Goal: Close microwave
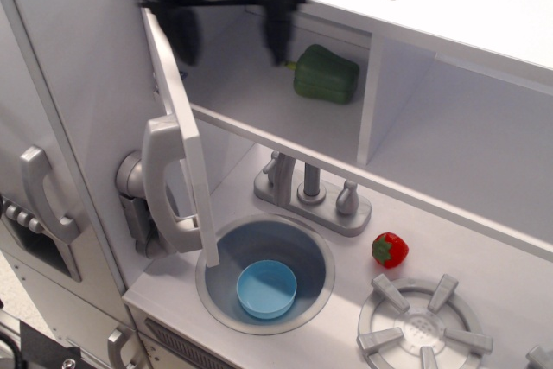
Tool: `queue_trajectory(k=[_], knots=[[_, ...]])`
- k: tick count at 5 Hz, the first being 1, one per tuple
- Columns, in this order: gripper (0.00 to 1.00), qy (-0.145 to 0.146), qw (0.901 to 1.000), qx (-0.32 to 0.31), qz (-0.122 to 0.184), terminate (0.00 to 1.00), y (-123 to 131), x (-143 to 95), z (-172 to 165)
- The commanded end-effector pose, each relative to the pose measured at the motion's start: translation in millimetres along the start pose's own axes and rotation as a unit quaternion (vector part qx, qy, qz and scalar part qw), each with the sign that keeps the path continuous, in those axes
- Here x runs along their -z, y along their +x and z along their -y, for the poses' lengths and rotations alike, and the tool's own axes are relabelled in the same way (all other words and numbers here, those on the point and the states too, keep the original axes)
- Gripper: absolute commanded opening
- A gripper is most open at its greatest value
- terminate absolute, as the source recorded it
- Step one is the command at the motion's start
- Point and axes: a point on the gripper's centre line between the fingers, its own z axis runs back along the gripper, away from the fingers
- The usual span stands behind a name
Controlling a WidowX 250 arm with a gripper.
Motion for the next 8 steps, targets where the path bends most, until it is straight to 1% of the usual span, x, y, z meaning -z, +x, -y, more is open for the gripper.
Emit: queue_trajectory(k=[1, 2, 3, 4, 5, 6, 7, 8], knots=[[1.00, -0.019, 0.9976, 0.066, -0.008, 0.00, -43, -25, 11], [1.00, -0.014, 0.9951, 0.092, -0.035, 0.00, -82, -19, -29], [1.00, -0.009, 0.9926, 0.115, -0.038, 0.00, -115, -16, -50], [1.00, -0.002, 0.9964, 0.083, -0.017, 0.00, -109, -18, -74], [1.00, 0.021, 0.9989, 0.037, 0.017, 0.00, -88, -12, -97], [1.00, 0.049, 0.9981, -0.018, 0.033, 0.00, -59, 3, -104], [1.00, 0.071, 0.9948, -0.063, 0.037, 0.00, -31, 17, -99], [1.00, 0.076, 0.9930, -0.075, 0.050, 0.00, -18, 17, -95]])
